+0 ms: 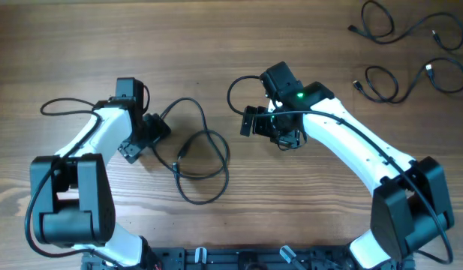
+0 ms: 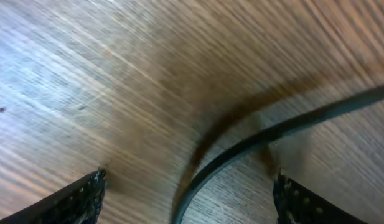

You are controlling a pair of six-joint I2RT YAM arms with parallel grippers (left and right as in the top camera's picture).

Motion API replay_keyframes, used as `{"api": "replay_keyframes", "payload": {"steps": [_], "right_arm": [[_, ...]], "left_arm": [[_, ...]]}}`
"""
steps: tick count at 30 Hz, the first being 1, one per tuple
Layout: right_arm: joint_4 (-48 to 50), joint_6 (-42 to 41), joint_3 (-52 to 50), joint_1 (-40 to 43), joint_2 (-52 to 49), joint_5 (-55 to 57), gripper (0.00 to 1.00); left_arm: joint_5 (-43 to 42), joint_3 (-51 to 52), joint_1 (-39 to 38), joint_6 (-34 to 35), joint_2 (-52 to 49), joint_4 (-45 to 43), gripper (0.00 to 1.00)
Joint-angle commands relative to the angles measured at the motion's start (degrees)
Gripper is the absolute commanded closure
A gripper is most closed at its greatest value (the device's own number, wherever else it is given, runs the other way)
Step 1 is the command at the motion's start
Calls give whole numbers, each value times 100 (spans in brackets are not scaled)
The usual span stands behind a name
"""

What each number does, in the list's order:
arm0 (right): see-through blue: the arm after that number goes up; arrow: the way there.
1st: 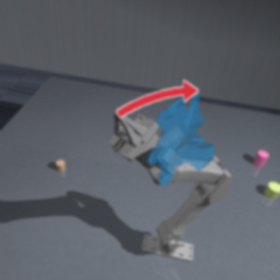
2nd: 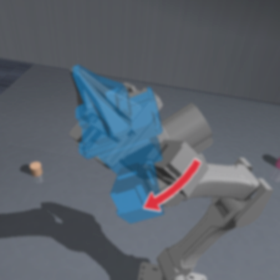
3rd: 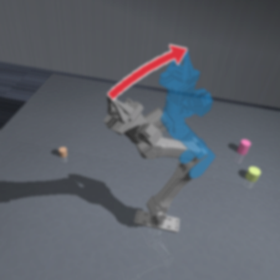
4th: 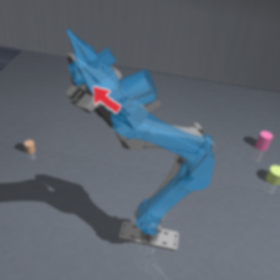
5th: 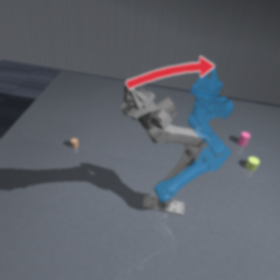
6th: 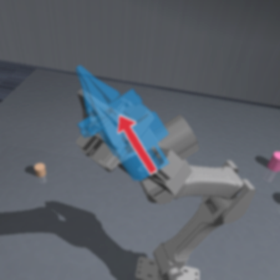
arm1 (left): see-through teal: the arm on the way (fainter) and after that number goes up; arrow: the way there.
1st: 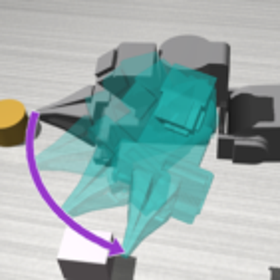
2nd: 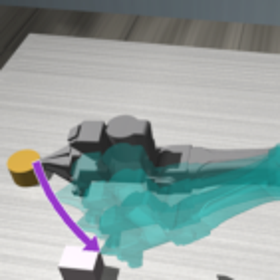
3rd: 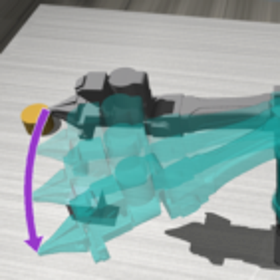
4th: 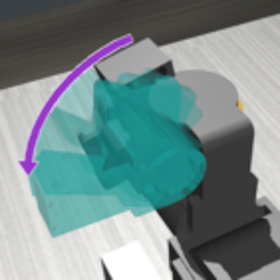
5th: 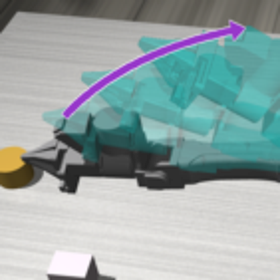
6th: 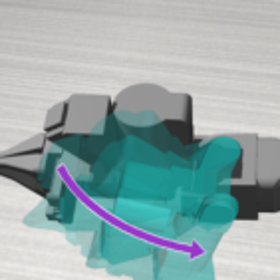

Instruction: Untangle cables

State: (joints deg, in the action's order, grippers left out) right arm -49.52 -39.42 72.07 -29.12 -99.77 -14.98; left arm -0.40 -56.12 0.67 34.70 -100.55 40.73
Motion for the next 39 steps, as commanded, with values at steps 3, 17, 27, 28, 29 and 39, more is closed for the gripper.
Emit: {"api": "replay_keyframes", "payload": {"steps": [3, 17, 27, 28, 29, 39], "right_arm": [[107, 44, -48, -61, -315, 2, 0], [94, 192, -48, -61, -321, -79, 0], [105, 192, -48, -61, -321, -57, 0], [107, 192, -48, -61, -321, -57, 0], [109, 192, -48, -61, -321, -57, 0], [146, 186, -48, -61, -321, -57, 0]], "left_arm": [[-214, 85, 2, -474, -9, -52, 19], [-212, 179, -260, -468, -173, -140, 59], [-212, 179, -260, -468, -173, -155, 96], [-214, 179, -260, -468, -173, -155, 96], [-214, 179, -260, -468, -170, -155, 96], [-791, 177, -260, -463, 859, 240, 96]]}}
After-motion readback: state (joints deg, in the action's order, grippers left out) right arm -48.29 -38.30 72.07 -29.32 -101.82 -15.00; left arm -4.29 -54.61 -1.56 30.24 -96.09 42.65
